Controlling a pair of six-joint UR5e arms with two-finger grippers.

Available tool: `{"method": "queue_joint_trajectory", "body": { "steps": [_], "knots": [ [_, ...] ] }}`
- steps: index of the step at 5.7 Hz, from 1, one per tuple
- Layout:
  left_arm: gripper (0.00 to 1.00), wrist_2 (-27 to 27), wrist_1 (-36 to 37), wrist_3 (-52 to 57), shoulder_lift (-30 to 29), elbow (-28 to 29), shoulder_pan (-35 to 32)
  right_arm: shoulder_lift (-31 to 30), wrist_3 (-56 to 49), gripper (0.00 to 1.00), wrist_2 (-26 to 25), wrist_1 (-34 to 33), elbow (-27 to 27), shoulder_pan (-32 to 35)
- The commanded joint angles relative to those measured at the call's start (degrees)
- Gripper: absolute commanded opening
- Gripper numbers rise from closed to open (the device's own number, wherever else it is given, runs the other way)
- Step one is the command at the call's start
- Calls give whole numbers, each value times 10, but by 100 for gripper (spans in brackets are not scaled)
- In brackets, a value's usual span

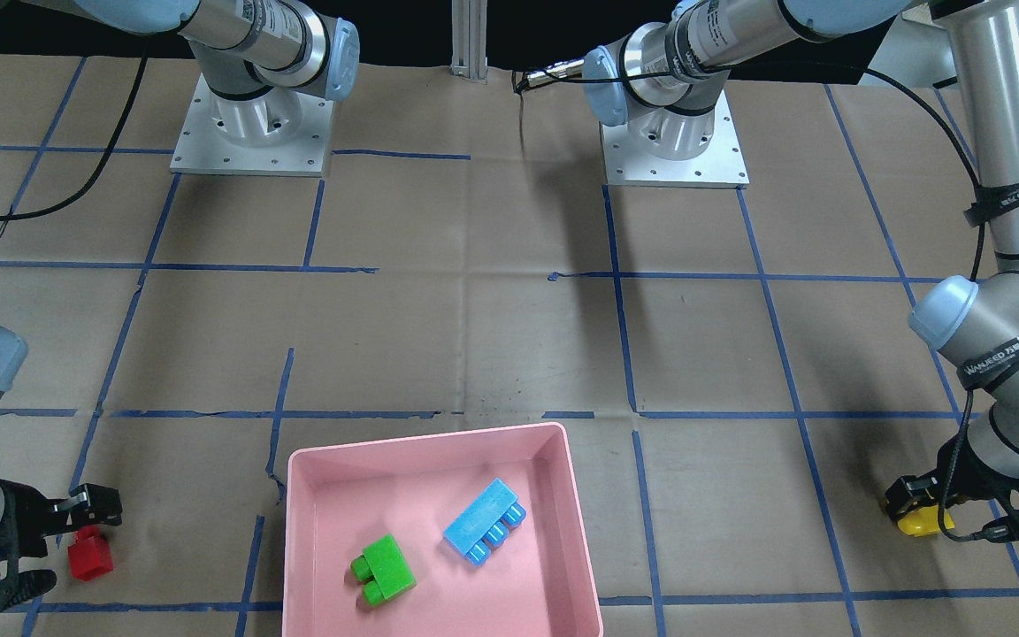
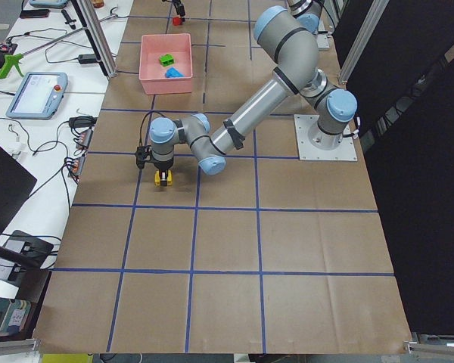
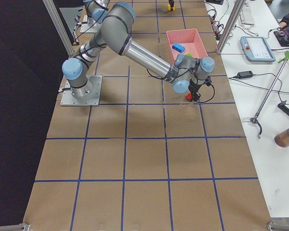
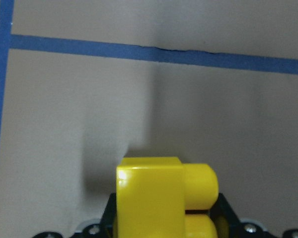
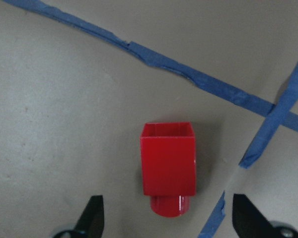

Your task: Put all blocks into box

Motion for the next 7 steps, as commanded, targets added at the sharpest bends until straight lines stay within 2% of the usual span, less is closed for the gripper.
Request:
{"method": "queue_joint_trajectory", "body": {
  "steps": [1,2,3,5,6,7],
  "knots": [
    [40,-35,-39,-123,58,-15,-15,2,-1,79,0,-24,-1,1],
    [40,-43,-77,-230,101,-19,-55,1,0,61,0,-25,-1,1],
    [40,-39,-78,-352,124,-18,-128,5,-1,60,0,-25,-1,1],
    [36,-34,-68,-635,118,0,-260,5,-2,36,0,-25,-1,4],
    [34,-35,-25,-775,109,8,-319,3,-2,28,-1,-26,-2,6],
    [34,-34,4,-884,80,35,-365,0,-2,27,-1,-36,-4,6]
  ]
}}
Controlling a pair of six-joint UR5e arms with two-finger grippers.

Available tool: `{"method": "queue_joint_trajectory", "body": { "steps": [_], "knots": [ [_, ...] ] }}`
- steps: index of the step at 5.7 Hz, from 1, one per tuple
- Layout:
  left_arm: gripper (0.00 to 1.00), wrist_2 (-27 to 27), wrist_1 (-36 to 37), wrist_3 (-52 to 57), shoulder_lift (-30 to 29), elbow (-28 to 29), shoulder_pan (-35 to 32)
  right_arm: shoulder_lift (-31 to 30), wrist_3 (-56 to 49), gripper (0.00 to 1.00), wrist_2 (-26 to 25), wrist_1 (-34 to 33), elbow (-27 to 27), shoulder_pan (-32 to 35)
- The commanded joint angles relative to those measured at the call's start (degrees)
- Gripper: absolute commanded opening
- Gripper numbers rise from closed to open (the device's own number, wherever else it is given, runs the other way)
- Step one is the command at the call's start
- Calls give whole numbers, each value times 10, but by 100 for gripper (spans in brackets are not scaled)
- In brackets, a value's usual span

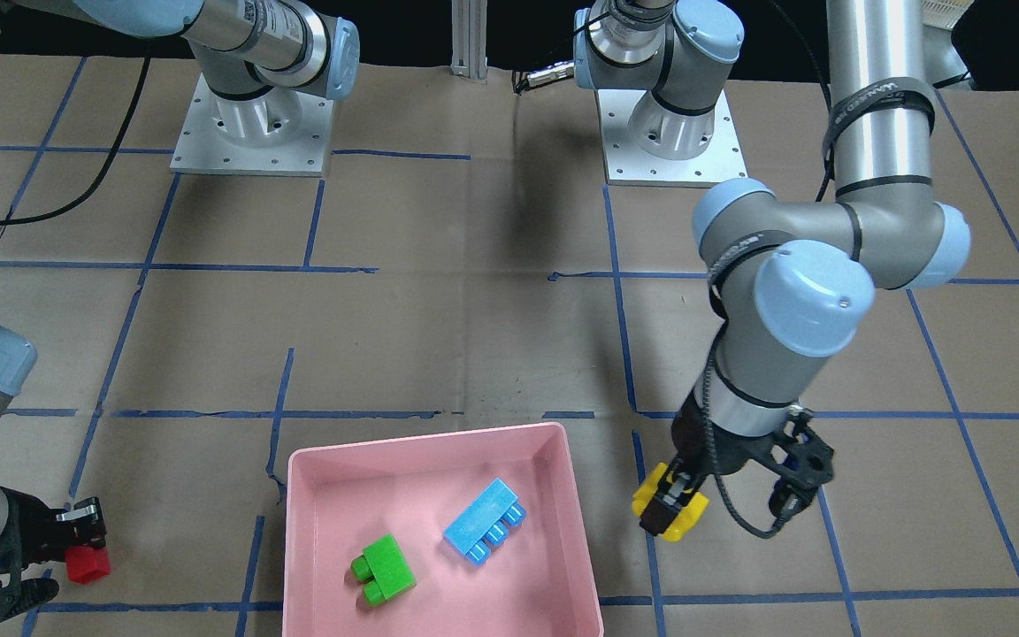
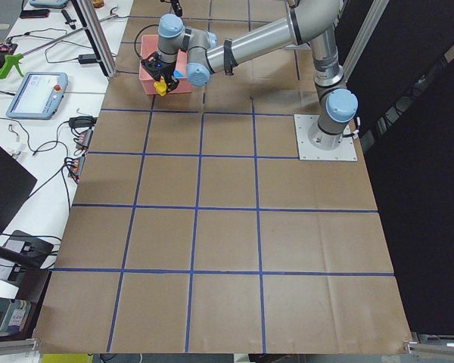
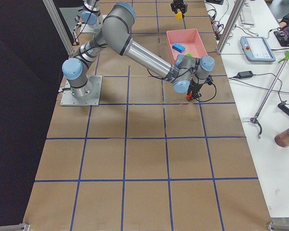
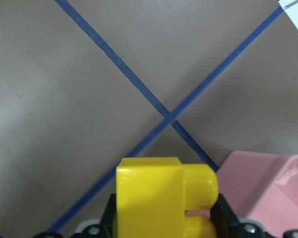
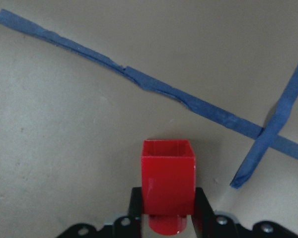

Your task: Put all blocks into box

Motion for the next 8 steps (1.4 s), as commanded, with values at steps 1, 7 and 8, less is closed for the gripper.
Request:
{"method": "queue_joint_trajectory", "body": {
  "steps": [1,7,8],
  "knots": [
    [34,1,32,-199,-48,66,-80,-10,6,27,-1,1,-27,1],
    [97,22,36,-168,-99,102,-118,-47,240,27,-5,280,-218,22],
    [97,19,28,-42,-67,70,-67,-47,264,27,-10,277,-218,48]
  ]
}}
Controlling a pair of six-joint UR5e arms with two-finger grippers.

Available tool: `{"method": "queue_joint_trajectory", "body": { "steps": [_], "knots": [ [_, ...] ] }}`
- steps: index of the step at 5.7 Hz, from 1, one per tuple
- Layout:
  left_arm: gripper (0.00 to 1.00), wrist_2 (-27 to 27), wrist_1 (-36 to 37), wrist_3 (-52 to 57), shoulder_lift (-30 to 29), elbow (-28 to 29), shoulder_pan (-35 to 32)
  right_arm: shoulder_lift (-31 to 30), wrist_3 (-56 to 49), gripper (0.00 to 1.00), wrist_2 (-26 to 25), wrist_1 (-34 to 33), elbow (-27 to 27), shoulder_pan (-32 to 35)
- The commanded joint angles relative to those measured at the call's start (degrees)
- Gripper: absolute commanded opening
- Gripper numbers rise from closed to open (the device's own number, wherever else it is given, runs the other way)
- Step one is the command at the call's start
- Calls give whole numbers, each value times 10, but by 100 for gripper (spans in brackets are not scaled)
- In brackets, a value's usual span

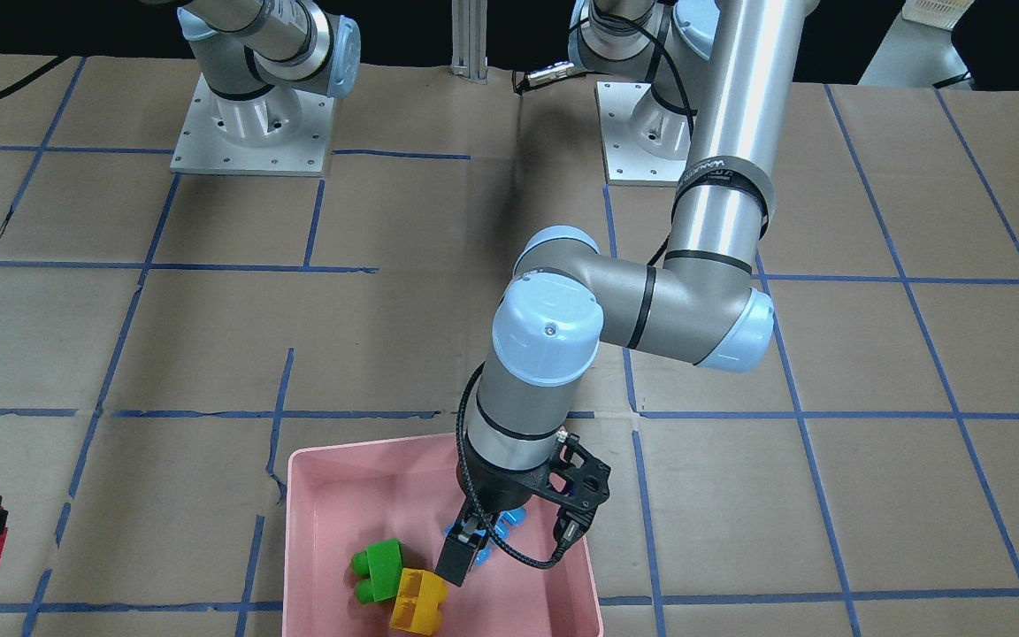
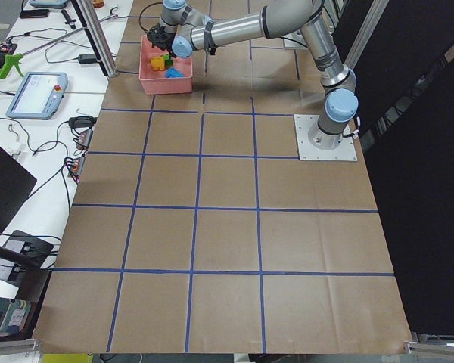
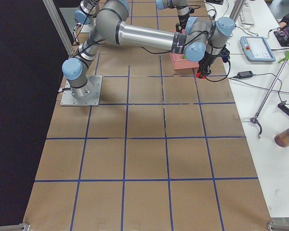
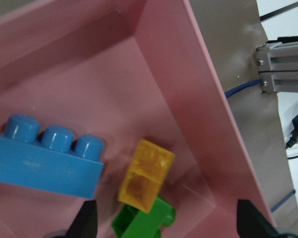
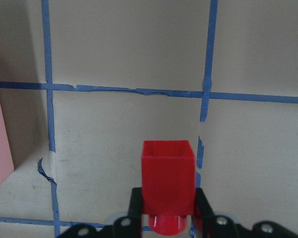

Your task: Put all blocks into box

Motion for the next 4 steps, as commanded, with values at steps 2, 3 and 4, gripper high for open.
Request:
{"method": "queue_joint_trajectory", "body": {
  "steps": [2,3,4],
  "knots": [
    [98,25,-15,432,95,-114,127,4,148,27,-2,-4,0,97],
    [98,79,-16,577,130,-149,156,16,216,27,2,-12,-1,145],
    [98,87,-102,648,166,-162,174,48,302,27,6,-72,1,192]
  ]
}}
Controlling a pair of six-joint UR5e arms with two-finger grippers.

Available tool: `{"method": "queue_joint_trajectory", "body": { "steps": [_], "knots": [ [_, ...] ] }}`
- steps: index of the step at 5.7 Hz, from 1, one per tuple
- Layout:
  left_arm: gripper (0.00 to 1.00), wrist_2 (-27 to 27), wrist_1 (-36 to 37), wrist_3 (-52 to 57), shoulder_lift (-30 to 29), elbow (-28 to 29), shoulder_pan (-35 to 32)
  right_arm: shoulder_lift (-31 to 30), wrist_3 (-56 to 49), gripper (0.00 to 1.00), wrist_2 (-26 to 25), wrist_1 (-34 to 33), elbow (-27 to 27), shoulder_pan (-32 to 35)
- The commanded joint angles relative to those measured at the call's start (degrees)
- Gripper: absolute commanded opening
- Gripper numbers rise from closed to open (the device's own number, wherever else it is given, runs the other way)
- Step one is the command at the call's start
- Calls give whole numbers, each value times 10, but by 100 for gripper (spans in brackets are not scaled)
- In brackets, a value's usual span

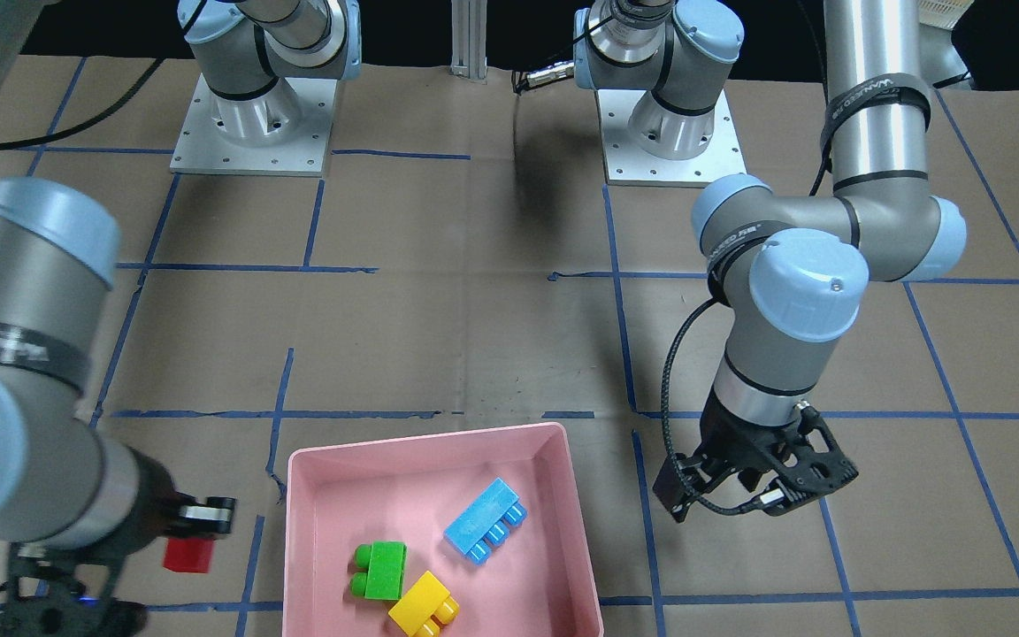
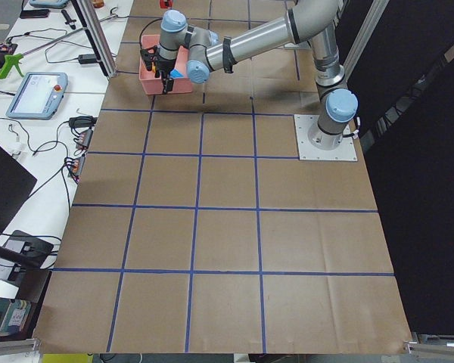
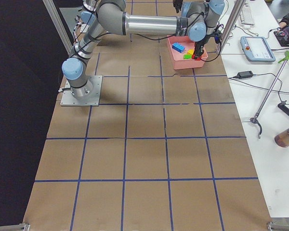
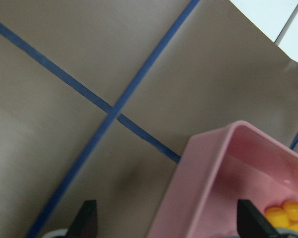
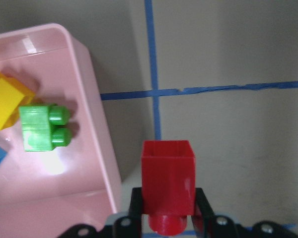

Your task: Put all blocks into box

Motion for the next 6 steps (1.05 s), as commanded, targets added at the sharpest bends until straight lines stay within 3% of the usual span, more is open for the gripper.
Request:
{"method": "queue_joint_trajectory", "body": {
  "steps": [1,2,3,4,6],
  "knots": [
    [98,37,-181,111,66,-2,29,60,132,29,2,-79,2,90],
    [100,26,-184,212,86,-2,28,74,168,37,2,-89,2,102],
    [100,-36,-193,222,108,-2,26,71,168,71,-4,-87,3,102],
    [100,-50,-241,218,140,-2,25,66,164,99,-5,-76,4,101],
    [100,-48,-316,218,192,-2,25,54,158,100,-6,-72,5,93]
  ]
}}
